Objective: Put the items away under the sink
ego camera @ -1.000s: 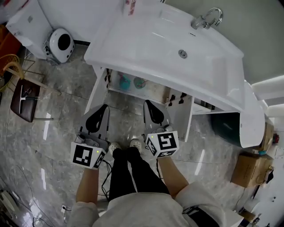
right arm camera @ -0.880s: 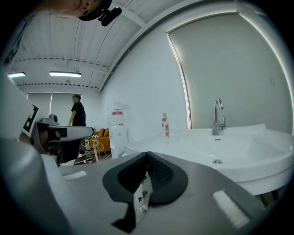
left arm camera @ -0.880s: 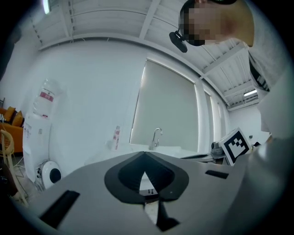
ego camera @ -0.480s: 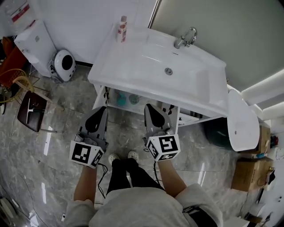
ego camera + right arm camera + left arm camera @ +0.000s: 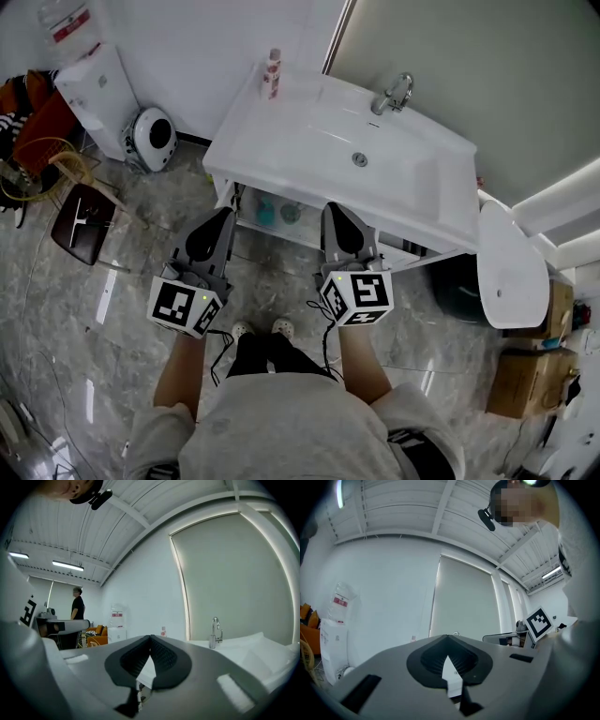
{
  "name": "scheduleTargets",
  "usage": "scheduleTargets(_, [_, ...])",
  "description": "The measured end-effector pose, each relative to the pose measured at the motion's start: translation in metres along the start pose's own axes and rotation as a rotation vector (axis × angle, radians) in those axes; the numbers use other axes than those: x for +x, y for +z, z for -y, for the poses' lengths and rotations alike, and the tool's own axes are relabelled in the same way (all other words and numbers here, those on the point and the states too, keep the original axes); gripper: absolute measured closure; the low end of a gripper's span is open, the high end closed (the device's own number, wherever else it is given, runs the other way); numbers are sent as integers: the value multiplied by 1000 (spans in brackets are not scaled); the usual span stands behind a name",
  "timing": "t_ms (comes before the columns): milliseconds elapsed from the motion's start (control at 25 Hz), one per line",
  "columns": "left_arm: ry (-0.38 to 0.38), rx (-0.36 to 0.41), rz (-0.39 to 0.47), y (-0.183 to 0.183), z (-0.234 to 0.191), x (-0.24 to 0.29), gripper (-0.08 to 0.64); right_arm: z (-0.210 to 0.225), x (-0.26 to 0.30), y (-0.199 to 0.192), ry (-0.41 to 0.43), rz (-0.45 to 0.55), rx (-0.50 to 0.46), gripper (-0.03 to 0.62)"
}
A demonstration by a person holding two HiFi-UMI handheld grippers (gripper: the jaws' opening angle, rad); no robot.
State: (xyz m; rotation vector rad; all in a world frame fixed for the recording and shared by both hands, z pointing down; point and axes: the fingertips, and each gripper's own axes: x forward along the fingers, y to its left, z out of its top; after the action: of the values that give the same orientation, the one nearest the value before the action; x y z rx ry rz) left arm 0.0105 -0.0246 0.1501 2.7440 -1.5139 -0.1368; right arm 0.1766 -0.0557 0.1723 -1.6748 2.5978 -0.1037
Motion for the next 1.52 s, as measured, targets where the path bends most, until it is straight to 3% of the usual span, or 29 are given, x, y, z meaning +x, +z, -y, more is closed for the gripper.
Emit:
scheduleTargets(240, [20, 30, 22, 22, 7, -8, 552, -5, -10, 16, 12, 18, -20, 581])
scheduleTargets(680, [57, 19, 62, 43, 12, -16, 552, -6, -32, 42, 11, 69, -59, 581])
scheduleTargets(1520, [70, -16, 101, 54, 25, -22, 552, -5, -47, 56, 13, 100, -73, 581])
